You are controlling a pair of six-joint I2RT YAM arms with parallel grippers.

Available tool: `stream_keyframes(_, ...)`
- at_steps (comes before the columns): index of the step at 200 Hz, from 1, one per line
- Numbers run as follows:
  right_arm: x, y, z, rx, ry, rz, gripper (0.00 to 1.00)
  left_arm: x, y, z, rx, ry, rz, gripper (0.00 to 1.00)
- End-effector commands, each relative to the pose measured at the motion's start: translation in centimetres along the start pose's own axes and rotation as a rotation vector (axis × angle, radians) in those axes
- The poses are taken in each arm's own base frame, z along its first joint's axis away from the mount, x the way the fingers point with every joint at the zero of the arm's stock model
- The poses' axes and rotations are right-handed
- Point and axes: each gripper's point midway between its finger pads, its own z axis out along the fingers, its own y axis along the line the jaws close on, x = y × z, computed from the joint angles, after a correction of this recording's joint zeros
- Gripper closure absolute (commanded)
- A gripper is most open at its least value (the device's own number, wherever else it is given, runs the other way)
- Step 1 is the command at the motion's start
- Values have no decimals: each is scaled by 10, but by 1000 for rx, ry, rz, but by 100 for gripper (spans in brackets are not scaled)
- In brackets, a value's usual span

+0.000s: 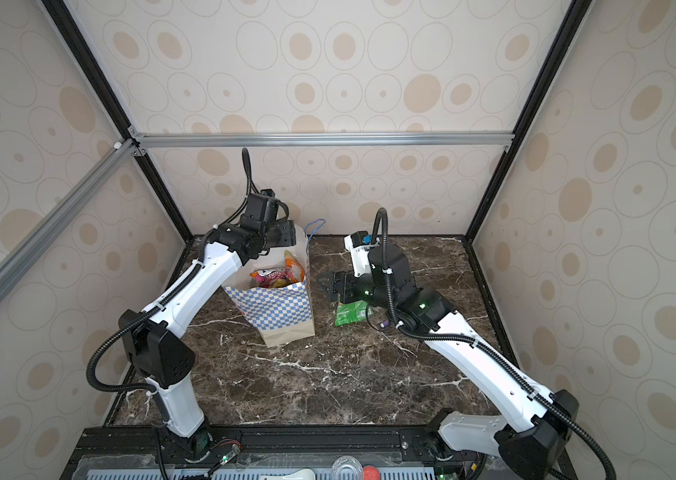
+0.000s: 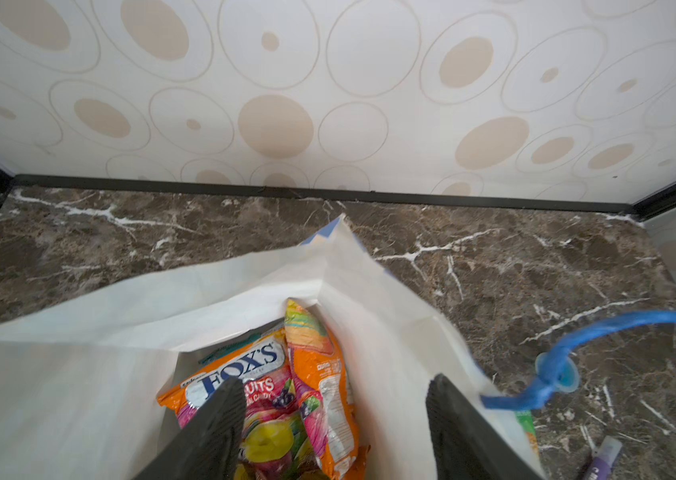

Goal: Take the snacks out of the paper bag
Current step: 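Lower the left gripper back into the bag while the right gripper withdraws, then close the left gripper on the orange FOX'S candy packets inside the bag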

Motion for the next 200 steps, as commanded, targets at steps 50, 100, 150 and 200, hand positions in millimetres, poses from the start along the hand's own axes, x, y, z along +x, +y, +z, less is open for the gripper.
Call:
stream_keyframes(50,-1,1,-4,10,10,0,15,88,28,30,-85,237,56,29)
stream_keyframes(100,-10,11,-10,-16,-4,0,16,117,44,50,-144,315,92,19)
stream_keyframes(150,-10,12,-12,-9,-8,-11,16,142,65,72,-201,360,113,4)
stream_keyframes(200,-13,16,-15,-16,-15,-14,17,176,85,94,-231,419,112,2)
